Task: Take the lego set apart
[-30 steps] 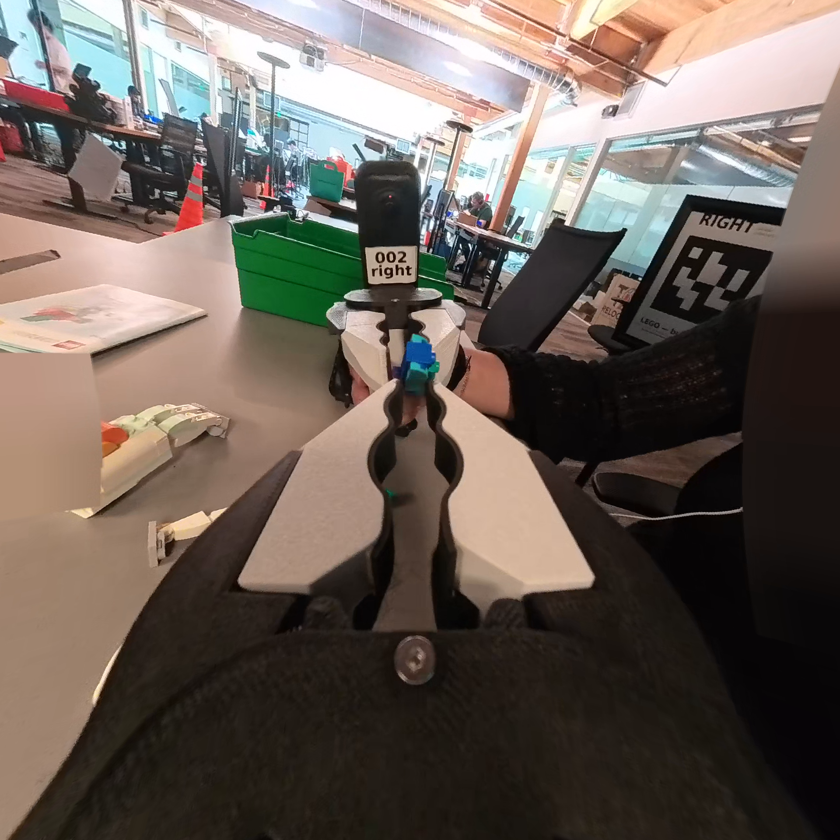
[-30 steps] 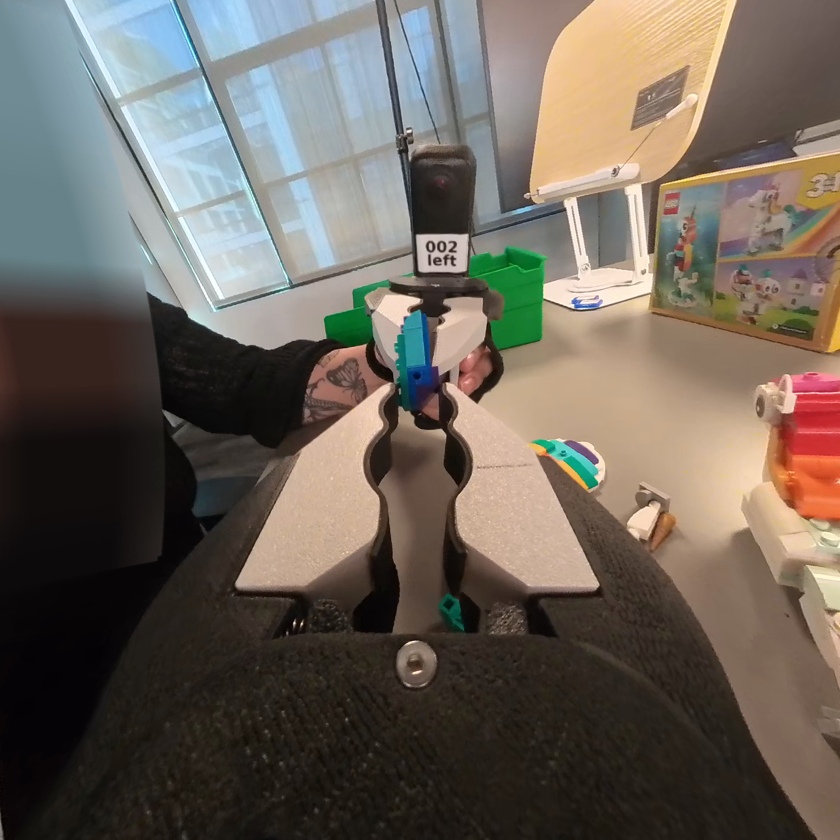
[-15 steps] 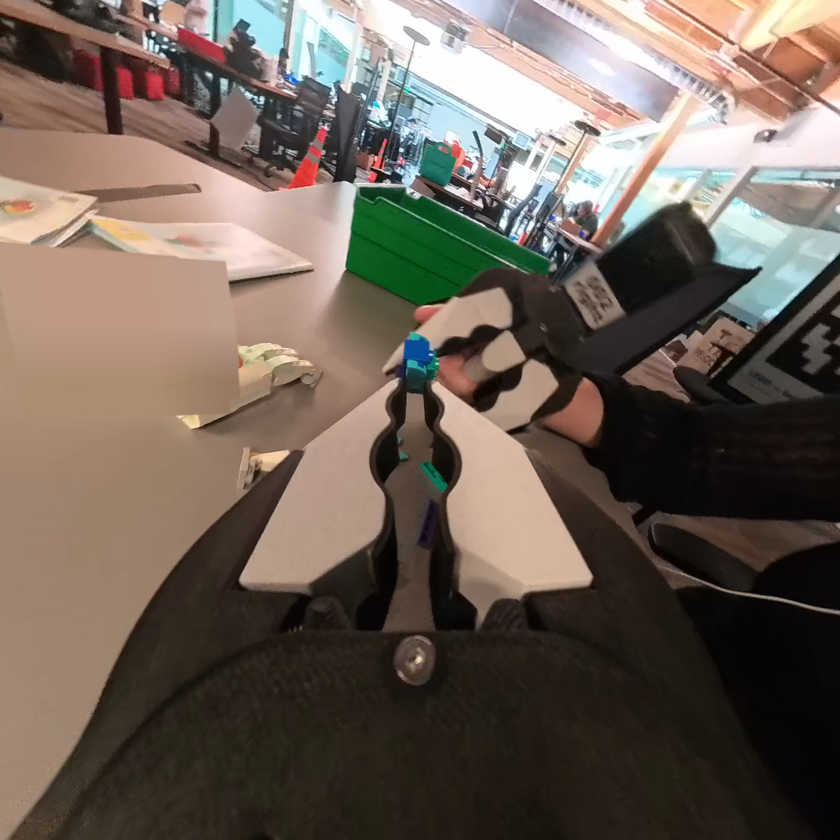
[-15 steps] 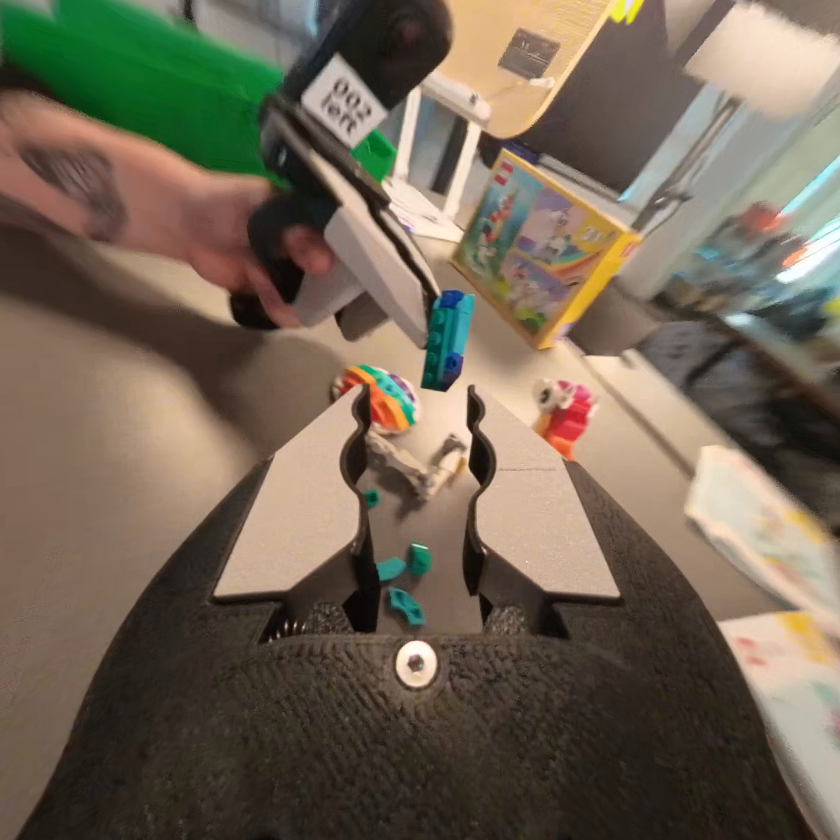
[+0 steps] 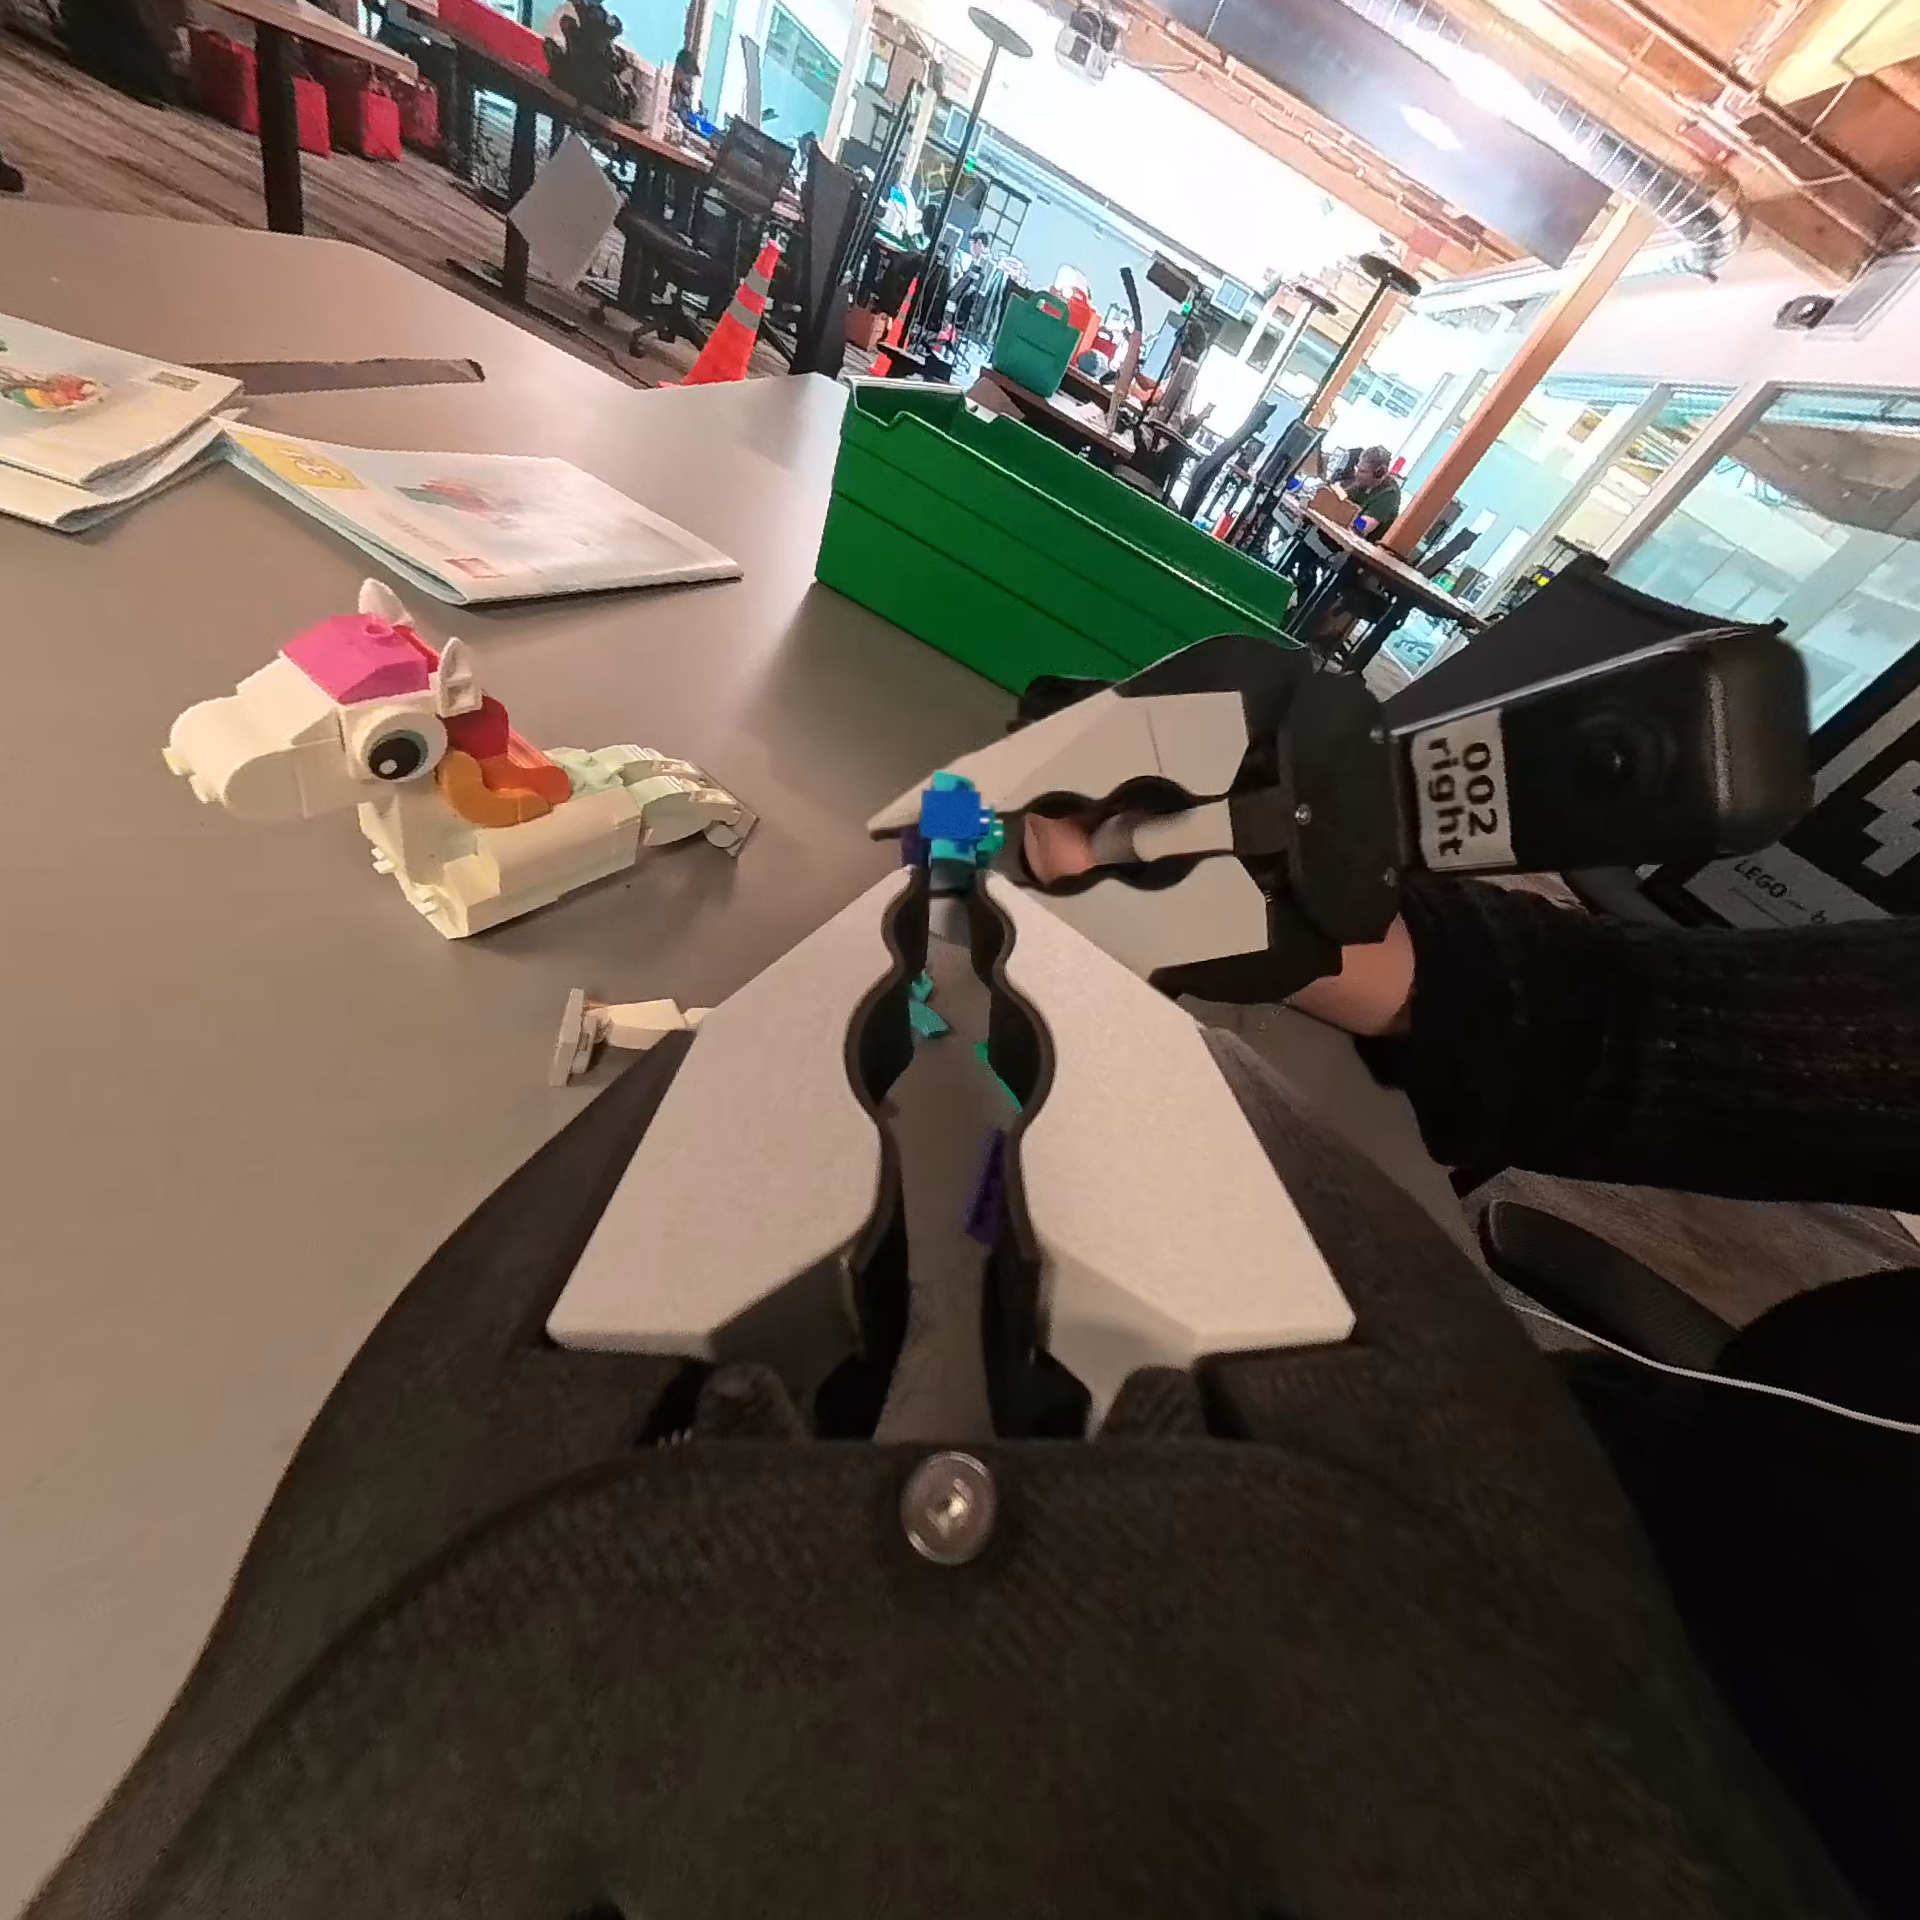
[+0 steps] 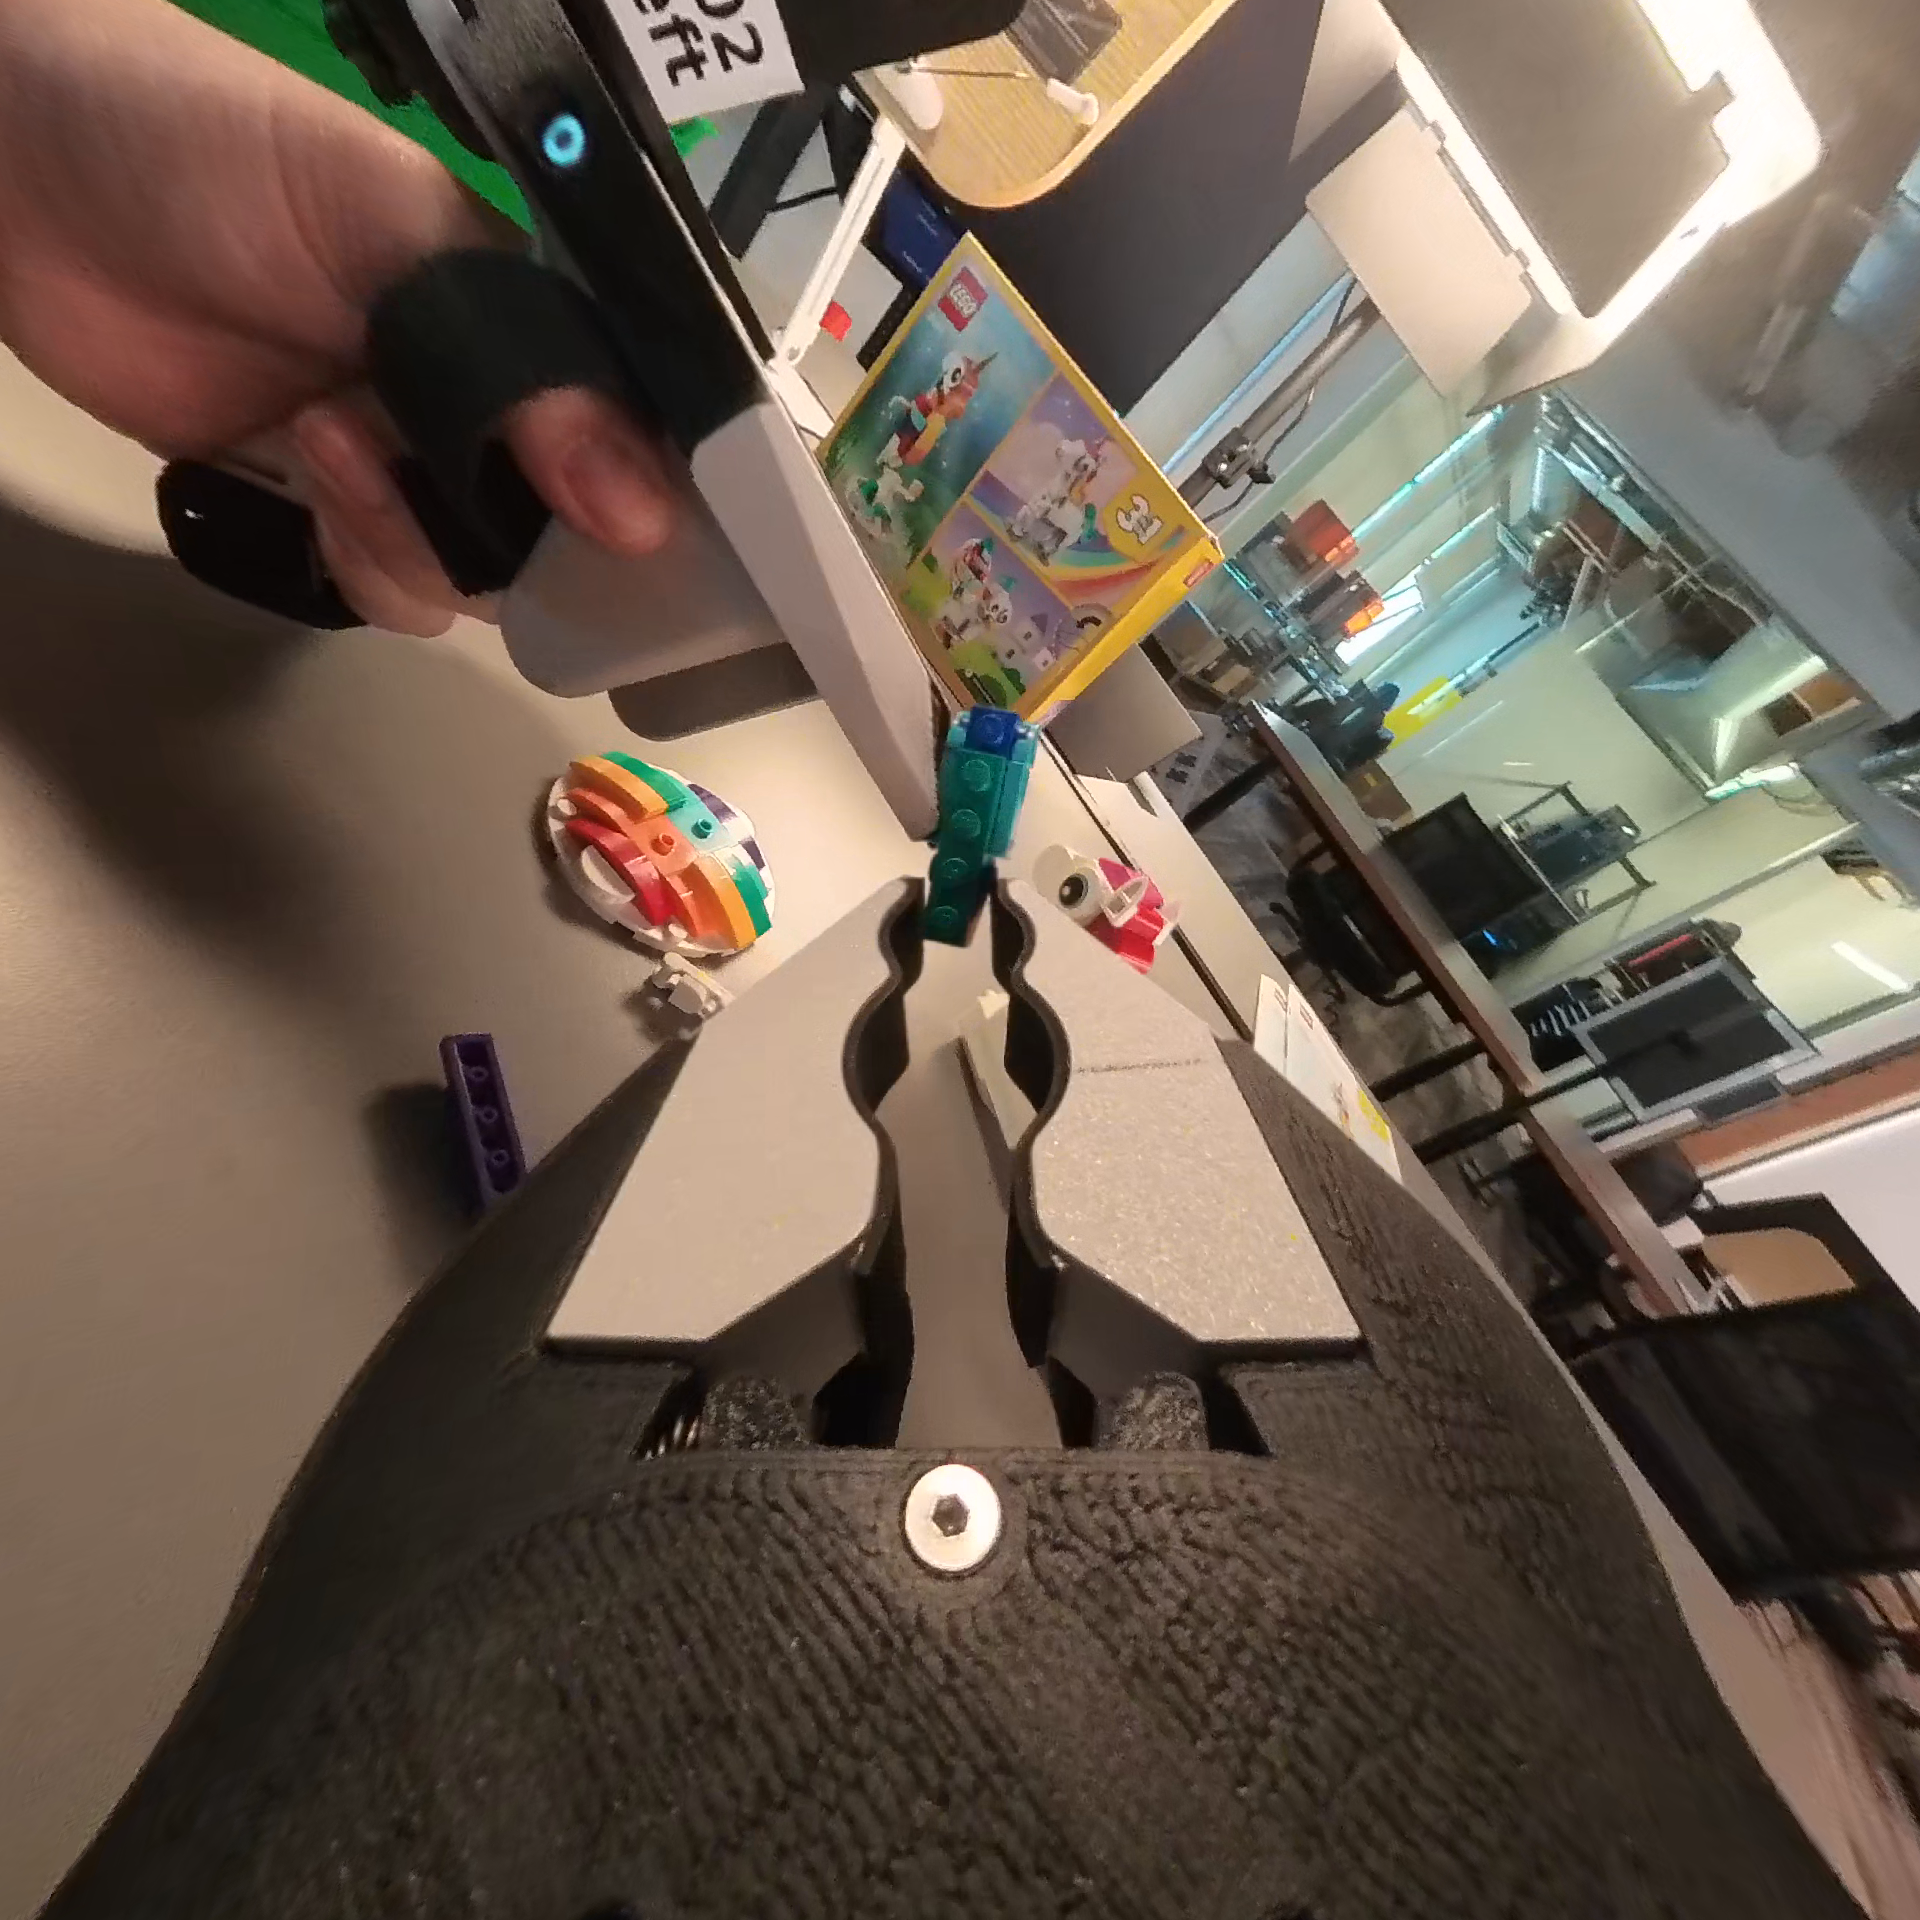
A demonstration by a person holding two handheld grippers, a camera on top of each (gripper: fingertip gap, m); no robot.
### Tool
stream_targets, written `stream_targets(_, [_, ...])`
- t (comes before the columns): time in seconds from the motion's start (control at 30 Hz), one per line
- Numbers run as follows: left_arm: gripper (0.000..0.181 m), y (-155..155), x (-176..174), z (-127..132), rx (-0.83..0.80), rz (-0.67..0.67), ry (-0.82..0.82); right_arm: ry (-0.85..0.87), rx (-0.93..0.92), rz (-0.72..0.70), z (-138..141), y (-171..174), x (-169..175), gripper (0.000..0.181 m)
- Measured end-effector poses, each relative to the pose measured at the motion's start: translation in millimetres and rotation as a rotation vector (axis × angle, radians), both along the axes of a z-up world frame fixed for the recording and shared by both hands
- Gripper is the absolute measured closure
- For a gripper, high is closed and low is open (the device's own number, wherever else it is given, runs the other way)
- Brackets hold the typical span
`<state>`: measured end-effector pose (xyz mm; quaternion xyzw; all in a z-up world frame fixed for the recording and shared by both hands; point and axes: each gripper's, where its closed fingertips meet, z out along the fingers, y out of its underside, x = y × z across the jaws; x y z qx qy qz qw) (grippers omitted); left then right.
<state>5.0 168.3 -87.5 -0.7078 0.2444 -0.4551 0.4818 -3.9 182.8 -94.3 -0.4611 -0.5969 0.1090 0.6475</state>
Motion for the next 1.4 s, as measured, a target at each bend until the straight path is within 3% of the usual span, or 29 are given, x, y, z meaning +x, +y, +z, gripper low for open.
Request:
stream_targets(0.03, [0.174,0.0,-0.2,-1.6,-0.004,-0.001,0.007,-0.011,0.0,-0.012,-0.2,1.4,0.3,0.172])
stream_targets(0.27, [0.181,1.5,-1.6,-8.7,0.066,0.044,0.146,-0.058,0.046,-0.026,0.7,1.0,3.0,0.174])
stream_targets(0.33, [0.181,0.0,-0.2,-5.8,0.073,0.035,0.126,-0.049,0.051,-0.025,3.2,0.0,3.2,0.175])
stream_targets(0.47, [0.165,-3.4,2.4,2.7,0.062,0.005,0.047,-0.053,0.079,-0.024,3.9,-1.1,3.4,0.175])
stream_targets(0.77, [0.166,-4.5,1.8,9.5,0.057,-0.013,-0.016,-0.033,0.085,-0.017,5.1,-3.7,1.2,0.175])
stream_targets(1.1, [0.17,-3.6,4.6,5.1,0.093,0.008,0.041,-0.01,0.08,-0.014,9.1,-3.3,3.1,0.175])
stream_targets(1.4, [0.173,-4.3,3.7,9.9,0.052,-0.004,-0.011,-0.055,0.267,-0.082,15.6,-2.7,4.9,0.175])
